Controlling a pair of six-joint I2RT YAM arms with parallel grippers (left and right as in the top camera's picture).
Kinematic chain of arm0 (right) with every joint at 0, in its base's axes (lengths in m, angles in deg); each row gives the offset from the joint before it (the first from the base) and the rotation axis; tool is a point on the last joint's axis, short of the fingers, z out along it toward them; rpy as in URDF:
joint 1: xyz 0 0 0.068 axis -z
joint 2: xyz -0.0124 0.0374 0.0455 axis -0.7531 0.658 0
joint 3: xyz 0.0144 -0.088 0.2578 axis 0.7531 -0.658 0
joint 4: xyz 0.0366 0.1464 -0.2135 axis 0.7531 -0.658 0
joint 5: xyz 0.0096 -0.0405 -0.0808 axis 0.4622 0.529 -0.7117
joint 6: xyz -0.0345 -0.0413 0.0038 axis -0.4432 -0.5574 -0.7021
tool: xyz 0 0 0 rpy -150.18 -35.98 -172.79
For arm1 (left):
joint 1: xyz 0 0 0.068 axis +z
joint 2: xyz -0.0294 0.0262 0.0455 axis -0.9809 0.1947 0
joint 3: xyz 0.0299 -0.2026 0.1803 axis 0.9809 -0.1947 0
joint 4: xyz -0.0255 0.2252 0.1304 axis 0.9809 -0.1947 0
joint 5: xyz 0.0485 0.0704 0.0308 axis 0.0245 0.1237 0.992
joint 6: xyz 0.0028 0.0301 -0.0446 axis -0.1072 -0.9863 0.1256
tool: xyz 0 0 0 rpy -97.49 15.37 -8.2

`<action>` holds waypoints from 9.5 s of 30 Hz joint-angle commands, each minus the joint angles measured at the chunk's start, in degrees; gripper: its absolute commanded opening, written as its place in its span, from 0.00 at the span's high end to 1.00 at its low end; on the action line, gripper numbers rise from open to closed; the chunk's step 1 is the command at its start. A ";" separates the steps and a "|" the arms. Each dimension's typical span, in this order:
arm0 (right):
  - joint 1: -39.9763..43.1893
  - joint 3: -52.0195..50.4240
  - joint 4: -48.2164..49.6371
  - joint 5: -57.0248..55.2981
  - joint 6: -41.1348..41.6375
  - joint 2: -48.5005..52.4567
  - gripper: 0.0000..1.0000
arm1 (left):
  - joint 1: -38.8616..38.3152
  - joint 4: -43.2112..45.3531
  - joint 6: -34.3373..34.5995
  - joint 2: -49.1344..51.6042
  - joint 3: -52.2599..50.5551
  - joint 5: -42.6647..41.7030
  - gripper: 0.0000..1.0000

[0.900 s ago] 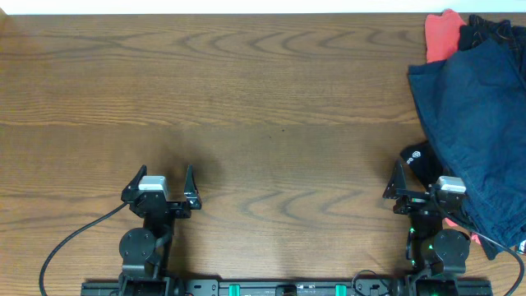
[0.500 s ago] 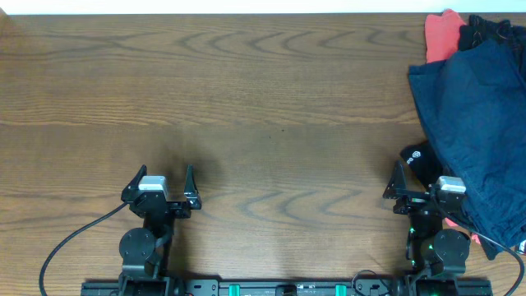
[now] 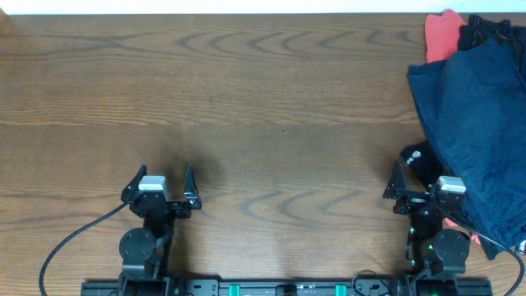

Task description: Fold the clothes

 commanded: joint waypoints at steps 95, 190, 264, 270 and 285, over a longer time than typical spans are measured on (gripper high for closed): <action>8.04 71.01 -34.40 -19.71 -3.50 107.43 0.93 | 0.24 -44.37 14.97 66.95 51.43 -6.03 0.02; -1.46 84.19 -54.97 -17.09 4.22 88.65 0.06 | -29.00 -23.56 45.62 95.89 49.90 -15.89 0.94; 1.11 84.15 -61.24 2.64 1.18 95.97 0.23 | -24.48 -41.86 48.13 82.66 45.72 -6.58 0.94; 0.13 81.96 -65.00 14.05 1.18 96.00 0.23 | -8.33 -44.19 42.62 76.56 45.72 -11.19 0.14; -1.73 56.30 -29.57 18.49 10.36 95.97 0.19 | -19.76 -45.64 55.15 76.48 44.44 -23.47 0.06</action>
